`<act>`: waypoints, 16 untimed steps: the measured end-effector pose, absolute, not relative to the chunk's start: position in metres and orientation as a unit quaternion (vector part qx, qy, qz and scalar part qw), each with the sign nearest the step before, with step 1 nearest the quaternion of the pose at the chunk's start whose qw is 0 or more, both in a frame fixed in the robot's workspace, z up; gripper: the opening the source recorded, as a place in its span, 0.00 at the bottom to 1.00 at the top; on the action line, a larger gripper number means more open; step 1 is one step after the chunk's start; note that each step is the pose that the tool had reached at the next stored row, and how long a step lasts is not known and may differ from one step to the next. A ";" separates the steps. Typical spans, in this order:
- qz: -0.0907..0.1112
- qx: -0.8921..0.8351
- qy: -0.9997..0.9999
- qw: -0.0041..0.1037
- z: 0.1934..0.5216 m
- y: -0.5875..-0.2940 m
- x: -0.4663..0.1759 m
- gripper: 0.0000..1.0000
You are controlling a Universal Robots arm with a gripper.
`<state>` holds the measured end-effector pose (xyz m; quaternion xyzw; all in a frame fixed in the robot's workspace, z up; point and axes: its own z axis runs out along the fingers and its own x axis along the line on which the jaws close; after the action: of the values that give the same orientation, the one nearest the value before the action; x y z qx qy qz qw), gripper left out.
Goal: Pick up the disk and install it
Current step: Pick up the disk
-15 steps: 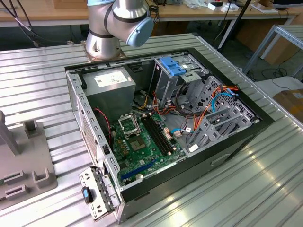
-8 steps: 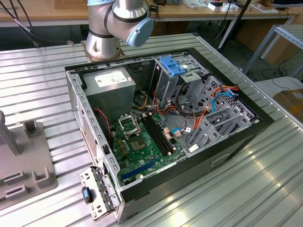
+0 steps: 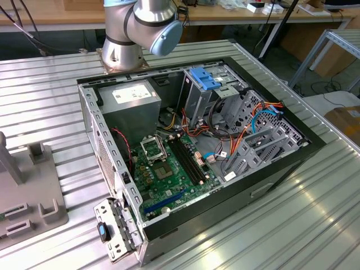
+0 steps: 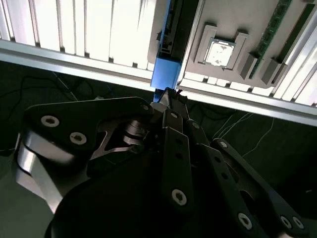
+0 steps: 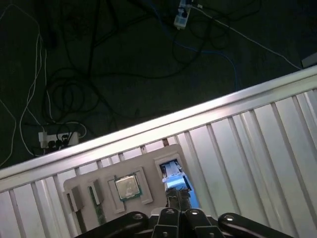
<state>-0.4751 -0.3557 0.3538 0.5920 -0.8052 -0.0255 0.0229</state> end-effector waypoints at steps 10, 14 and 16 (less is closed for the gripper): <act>-0.012 0.615 -0.788 0.007 0.353 -0.356 -0.478 0.11; -0.008 0.626 -0.780 0.002 0.353 -0.355 -0.478 0.11; -0.006 0.635 -0.772 0.000 0.353 -0.355 -0.478 0.11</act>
<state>-0.4780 -0.3550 0.3529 0.6354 -0.7722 -0.0063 -0.0002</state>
